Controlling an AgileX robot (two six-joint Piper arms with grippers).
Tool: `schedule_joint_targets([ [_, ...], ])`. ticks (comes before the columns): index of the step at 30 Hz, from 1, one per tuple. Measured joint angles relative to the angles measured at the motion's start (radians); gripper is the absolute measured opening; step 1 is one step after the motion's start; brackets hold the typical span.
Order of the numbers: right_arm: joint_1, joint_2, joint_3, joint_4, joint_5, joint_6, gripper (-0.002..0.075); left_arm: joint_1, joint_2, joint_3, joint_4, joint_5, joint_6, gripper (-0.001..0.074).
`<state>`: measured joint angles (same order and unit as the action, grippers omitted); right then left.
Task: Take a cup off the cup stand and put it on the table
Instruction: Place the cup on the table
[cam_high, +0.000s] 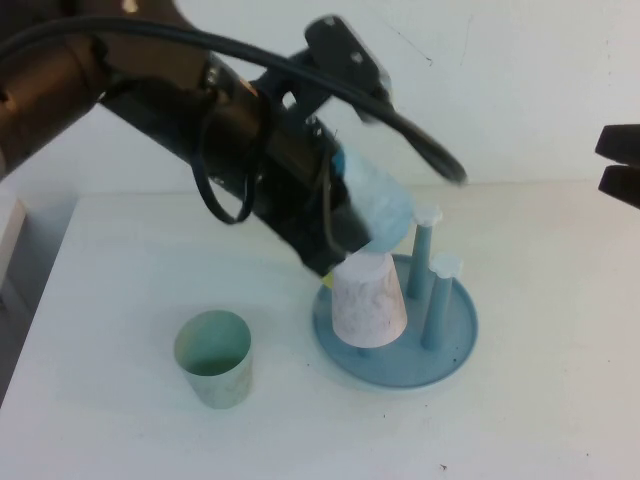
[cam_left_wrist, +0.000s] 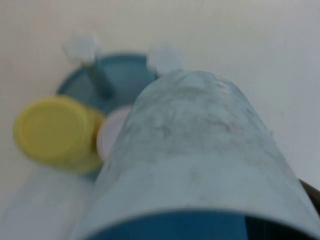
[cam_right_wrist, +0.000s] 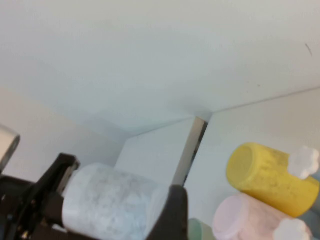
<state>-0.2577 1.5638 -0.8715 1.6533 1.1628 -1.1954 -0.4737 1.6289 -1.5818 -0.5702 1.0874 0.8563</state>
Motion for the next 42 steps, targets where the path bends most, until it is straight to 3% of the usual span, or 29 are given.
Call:
schedule_joint_targets([
  [4, 0.000, 0.000, 0.000, -0.020, 0.000, -0.013, 0.0692, -0.110, -0.002, -0.076, 0.369, 0.137, -0.260, 0.0019],
  [7, 0.000, 0.000, 0.000, -0.032, 0.000, -0.018, 0.0692, -0.168, -0.002, -0.086, 0.487, 0.152, -0.375, 0.0018],
  [17, 0.000, 0.000, 0.000, -0.108, 0.000, -0.022, 0.0692, -0.218, 0.028, 0.047, 0.519, 0.152, -0.562, 0.0018],
  [26, 0.000, 0.000, 0.000, -0.120, -0.030, -0.022, 0.0692, -0.218, 0.060, 0.232, 0.460, 0.145, -0.585, 0.0018],
  [38, 0.000, 0.000, 0.000, -0.154, -0.045, -0.022, 0.0692, -0.219, 0.230, 0.243, 0.523, 0.124, -0.545, 0.0018],
  [42, 0.000, 0.000, 0.000, -0.160, -0.060, -0.022, 0.0692, -0.255, 0.267, 0.243, 0.570, 0.123, -0.545, 0.0018],
])
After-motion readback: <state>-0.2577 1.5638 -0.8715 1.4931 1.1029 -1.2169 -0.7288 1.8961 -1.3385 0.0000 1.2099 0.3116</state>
